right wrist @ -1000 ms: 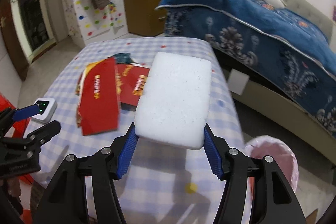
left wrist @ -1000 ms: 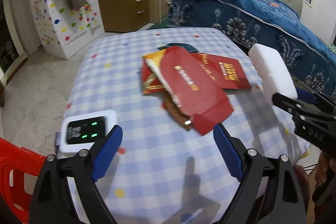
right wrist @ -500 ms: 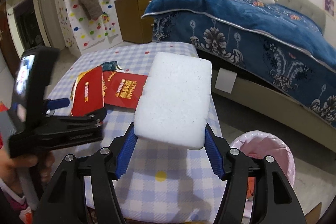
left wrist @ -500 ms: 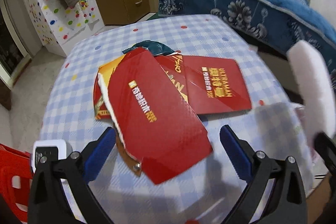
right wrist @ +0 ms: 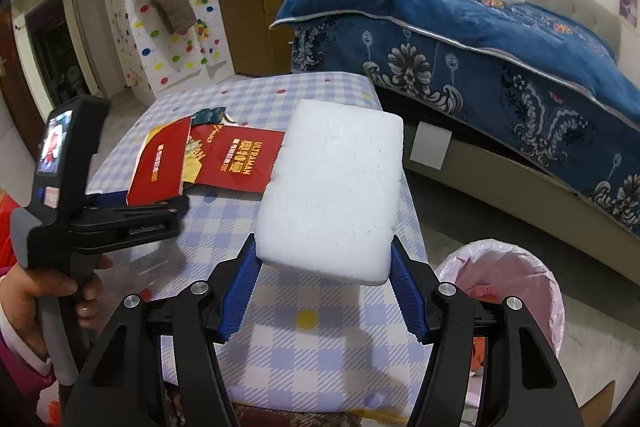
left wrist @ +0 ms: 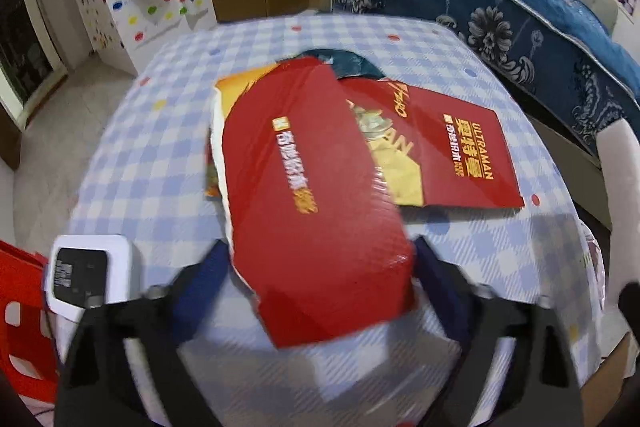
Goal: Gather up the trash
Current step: 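Grasp the white sponge with the right tool while the left tool grasps the red booklet, then carry the sponge and red booklet over the trash bin and release them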
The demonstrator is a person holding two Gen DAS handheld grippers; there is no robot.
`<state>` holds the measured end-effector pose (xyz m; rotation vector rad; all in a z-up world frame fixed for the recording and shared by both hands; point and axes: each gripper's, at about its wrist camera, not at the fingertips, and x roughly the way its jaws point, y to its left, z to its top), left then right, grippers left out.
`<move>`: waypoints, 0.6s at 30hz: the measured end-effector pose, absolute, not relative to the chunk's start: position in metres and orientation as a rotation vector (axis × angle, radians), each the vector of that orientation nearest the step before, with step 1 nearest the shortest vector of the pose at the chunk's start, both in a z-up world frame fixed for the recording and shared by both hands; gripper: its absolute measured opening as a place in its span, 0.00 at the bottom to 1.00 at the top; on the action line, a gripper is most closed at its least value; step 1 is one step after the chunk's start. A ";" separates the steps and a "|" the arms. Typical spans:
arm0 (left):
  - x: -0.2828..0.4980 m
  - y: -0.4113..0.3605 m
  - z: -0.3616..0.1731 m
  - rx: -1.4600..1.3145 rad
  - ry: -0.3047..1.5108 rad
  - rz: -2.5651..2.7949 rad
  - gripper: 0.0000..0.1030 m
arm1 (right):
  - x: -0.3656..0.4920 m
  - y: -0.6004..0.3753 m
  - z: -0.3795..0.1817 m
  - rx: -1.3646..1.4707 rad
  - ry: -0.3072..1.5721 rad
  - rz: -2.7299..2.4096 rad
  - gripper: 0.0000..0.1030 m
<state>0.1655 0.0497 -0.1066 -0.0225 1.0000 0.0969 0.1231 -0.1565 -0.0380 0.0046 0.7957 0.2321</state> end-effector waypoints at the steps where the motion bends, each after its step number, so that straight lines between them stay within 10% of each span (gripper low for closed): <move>1: 0.161 0.054 -0.106 -0.036 1.000 0.078 0.80 | 0.122 -0.155 -0.038 0.003 0.796 0.233 0.60; 18: 0.085 0.066 -0.041 -0.052 0.796 -0.075 0.79 | 0.101 -0.147 -0.014 -0.004 0.755 0.245 0.60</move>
